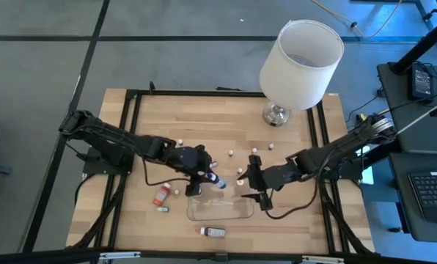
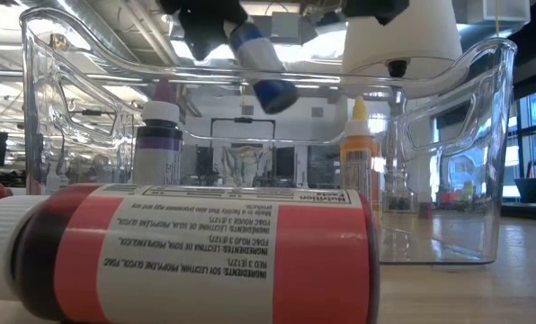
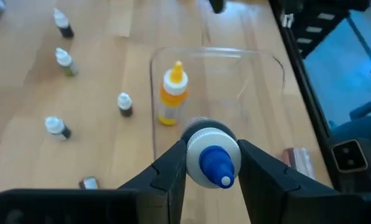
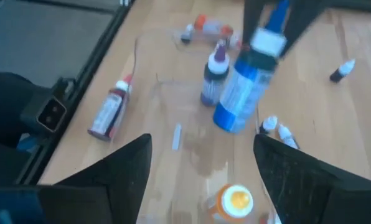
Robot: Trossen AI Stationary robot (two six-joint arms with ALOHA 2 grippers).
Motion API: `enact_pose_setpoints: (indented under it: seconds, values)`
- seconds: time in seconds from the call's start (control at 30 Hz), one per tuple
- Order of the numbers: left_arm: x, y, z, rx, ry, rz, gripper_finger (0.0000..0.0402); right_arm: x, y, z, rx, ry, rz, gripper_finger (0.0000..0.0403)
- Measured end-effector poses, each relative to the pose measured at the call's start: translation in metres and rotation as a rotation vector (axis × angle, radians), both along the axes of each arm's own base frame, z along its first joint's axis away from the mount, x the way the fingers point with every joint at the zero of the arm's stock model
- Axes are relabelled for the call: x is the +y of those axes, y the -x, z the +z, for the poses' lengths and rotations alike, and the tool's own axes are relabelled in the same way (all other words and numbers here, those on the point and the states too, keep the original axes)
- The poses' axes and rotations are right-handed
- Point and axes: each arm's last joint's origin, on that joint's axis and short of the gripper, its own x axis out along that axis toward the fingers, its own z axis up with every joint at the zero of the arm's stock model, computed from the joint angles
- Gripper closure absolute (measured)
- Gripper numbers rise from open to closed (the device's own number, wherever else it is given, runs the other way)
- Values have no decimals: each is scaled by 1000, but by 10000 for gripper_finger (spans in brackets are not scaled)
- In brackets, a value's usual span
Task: Pick & Place food coloring
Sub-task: Put the big blue food coloring bottle into the container
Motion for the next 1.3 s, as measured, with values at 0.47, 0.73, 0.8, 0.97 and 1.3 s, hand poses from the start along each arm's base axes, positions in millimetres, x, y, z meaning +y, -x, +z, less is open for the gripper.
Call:
enact_pose_setpoints:
  seconds: [0.47, 0.73, 0.8, 0.97, 1.3]
  values:
    - [-10, -21, 18, 228, -114, -46, 286, -6, 1, -4, -1, 114, -142, 120]
    - [-15, -46, -7, 414, -158, -49, 285, -6, 1, -5, 8, 120, -151, 120]
    - [-17, -51, -14, 429, -155, -60, 284, -7, 2, -6, 19, 115, -159, 120]
    - [-19, -56, -28, 474, -133, -54, 283, -7, 3, -8, 41, 103, -178, 120]
    - [-20, -62, -46, 532, -138, -37, 277, -8, 4, -9, 53, 104, -182, 120]
